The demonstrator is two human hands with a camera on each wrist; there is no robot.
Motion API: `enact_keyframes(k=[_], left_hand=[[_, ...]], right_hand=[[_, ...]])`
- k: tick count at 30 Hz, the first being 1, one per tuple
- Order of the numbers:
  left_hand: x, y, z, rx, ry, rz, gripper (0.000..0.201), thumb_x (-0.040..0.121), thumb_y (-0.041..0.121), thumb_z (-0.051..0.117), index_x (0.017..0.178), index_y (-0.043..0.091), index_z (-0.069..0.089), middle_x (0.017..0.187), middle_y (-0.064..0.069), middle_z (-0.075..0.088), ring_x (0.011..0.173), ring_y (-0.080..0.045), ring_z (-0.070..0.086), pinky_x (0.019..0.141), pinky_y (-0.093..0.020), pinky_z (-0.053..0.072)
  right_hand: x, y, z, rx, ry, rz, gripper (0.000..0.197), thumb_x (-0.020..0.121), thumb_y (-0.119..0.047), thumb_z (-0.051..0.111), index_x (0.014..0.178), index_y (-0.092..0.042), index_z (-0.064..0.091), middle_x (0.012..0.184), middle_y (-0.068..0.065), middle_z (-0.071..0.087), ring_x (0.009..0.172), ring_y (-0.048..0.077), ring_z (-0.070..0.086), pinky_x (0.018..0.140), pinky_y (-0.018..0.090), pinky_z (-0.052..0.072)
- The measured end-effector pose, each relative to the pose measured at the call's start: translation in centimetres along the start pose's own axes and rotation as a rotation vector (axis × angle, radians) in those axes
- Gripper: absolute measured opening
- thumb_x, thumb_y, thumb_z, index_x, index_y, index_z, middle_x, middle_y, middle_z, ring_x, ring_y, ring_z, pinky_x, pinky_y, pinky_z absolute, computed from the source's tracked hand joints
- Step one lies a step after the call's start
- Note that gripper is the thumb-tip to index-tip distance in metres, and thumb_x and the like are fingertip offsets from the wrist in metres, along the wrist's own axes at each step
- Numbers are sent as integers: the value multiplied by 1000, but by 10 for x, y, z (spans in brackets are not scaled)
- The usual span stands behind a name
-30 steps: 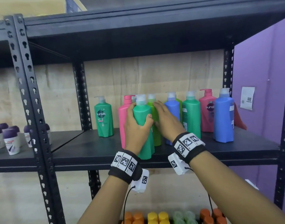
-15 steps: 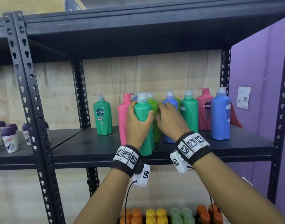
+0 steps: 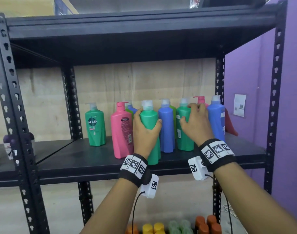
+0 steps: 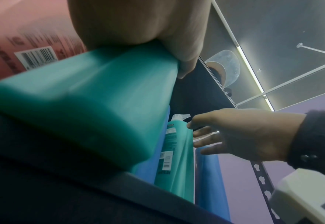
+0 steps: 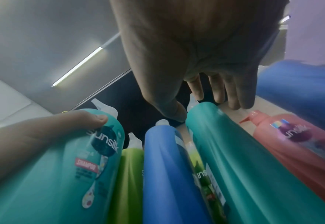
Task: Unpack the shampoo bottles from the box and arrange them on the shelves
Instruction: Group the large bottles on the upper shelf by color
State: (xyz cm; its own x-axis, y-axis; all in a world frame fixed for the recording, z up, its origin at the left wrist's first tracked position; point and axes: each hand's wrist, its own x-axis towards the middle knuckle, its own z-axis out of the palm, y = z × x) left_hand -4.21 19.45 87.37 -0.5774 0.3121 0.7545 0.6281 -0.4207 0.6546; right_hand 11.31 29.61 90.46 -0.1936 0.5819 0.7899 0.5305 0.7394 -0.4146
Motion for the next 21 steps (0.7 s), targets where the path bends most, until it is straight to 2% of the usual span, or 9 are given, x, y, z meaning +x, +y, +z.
enact_keyframes(k=[5,11,16,21], left_hand=[[-2,-2,5,-16,8,9,75,78,45,76,143,25,43,132,-1,58,119,-24,61,103,-48,51],[-3,-5,5,-13,6,9,75,80,45,76,144,28,41,134,-1,57,120,-26,61,101,-49,52],[-6,-2,6,-12,-4,-5,74,81,43,77,144,30,40,133,-1,58,117,-25,63,100,-49,54],[-6,1,6,-6,5,-5,72,82,40,78,143,28,42,132,-2,60,117,-24,63,101,-48,53]], right_hand=[[6,15,12,115,-144,116,67,92,-24,64,150,-11,33,145,21,35,132,42,44,111,47,37],[6,18,21,210,-279,136,86,94,-18,66,159,-23,10,150,25,35,132,42,48,112,52,41],[5,23,27,287,-205,144,89,92,-9,73,159,-23,16,150,23,37,133,39,47,114,49,39],[-4,26,33,283,-139,132,89,90,-15,74,156,-36,17,143,24,35,128,44,49,112,53,40]])
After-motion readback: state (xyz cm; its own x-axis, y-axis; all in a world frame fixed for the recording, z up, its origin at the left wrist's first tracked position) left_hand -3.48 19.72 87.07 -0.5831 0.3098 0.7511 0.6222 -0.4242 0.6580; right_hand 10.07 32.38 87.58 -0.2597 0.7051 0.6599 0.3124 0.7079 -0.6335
